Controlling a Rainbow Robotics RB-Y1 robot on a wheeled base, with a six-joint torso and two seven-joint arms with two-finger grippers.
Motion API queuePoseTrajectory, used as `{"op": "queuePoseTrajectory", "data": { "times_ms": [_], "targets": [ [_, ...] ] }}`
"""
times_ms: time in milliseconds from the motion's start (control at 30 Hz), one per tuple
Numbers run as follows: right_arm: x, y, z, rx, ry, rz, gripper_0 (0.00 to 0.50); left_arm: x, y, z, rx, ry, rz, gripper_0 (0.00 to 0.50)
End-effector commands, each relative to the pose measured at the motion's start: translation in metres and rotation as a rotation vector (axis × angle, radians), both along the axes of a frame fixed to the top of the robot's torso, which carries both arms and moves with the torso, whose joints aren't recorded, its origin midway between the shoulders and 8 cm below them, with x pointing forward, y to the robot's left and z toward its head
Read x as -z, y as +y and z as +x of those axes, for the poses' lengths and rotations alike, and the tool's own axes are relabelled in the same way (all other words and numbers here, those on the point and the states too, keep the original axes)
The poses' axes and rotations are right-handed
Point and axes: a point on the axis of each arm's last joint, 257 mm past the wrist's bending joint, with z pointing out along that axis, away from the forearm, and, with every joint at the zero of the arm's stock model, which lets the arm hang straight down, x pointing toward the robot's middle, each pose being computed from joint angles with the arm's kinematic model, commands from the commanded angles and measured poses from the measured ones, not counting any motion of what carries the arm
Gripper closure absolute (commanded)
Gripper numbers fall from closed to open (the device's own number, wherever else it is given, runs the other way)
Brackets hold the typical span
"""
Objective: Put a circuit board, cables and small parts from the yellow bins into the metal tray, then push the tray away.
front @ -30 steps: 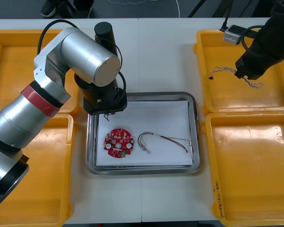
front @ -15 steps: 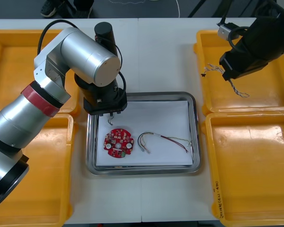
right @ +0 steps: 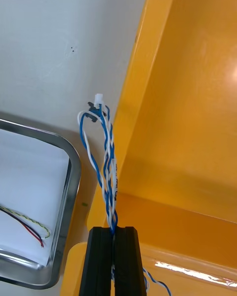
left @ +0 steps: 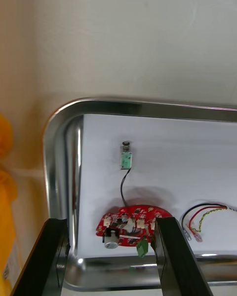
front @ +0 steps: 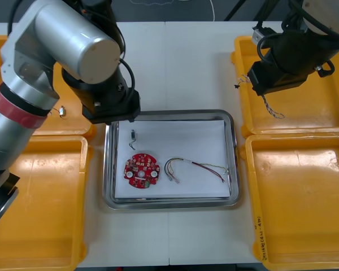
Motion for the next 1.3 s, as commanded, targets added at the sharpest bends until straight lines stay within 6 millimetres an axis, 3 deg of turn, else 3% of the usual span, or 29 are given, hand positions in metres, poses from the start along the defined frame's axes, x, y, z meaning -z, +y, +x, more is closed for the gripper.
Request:
{"op": "queuePoseTrajectory", "data": {
  "times_ms": [33, 267, 433, 633, 1000, 1300],
  "targets": [
    [-0.018, 0.016, 0.003, 0.012, -0.04, 0.005, 0.5, -0.064, 0.021, 0.015, 0.035, -0.124, -0.019, 0.0],
    [-0.016, 0.02, 0.002, 0.002, -0.038, 0.006, 0.5, -0.106, 0.047, 0.02, 0.006, -0.216, -0.052, 0.0],
    [-0.017, 0.032, 0.001, -0.084, -0.06, -0.017, 0.5, -0.119, 0.074, 0.024, -0.042, -0.235, -0.042, 0.0],
    [-0.016, 0.053, -0.003, -0.265, -0.088, -0.071, 0.5, -0.123, 0.113, 0.029, -0.101, -0.218, -0.013, 0.0],
    [0.009, 0.107, -0.025, -0.635, -0.17, -0.32, 0.5, -0.118, 0.18, 0.034, -0.136, -0.152, 0.058, 0.0],
    [0.02, 0.14, -0.035, -0.889, -0.216, -0.406, 0.5, -0.111, 0.212, 0.044, -0.111, -0.121, 0.085, 0.0]
  ]
}}
